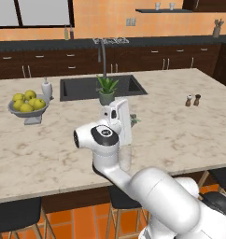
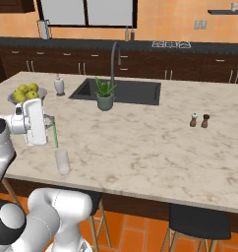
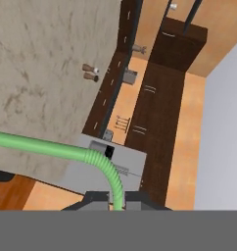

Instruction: Take a straw from the drawer in front and place it inside the glass cup on the dining counter.

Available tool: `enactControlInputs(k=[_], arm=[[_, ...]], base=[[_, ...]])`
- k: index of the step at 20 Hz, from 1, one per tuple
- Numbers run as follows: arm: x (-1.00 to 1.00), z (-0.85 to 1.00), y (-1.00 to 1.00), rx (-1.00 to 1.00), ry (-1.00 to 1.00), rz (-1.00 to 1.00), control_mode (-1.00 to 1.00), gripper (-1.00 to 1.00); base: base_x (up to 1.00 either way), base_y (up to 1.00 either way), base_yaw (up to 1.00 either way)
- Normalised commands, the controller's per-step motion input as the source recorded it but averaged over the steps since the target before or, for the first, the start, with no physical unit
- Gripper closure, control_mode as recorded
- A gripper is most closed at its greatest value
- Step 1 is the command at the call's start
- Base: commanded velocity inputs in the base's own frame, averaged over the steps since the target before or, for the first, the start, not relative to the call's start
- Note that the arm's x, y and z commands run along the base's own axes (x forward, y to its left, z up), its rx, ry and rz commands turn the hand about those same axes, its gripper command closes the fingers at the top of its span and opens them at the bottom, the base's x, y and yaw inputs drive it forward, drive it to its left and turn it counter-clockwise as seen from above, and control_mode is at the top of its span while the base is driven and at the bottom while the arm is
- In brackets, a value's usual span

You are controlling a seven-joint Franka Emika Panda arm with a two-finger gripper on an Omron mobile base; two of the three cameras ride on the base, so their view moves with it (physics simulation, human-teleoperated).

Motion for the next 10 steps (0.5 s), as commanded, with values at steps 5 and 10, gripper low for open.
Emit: enactControlInputs(k=[5, 10], arm=[[0.00, -0.30, 0.00, 0.00, 0.00, 0.00, -1.00, 1.00], [0.05, -0.24, 0.00, 0.00, 0.00, 0.00, -1.00, 1.00]], base=[[0.00, 0.00, 0.00], [0.00, 0.00, 0.00]])
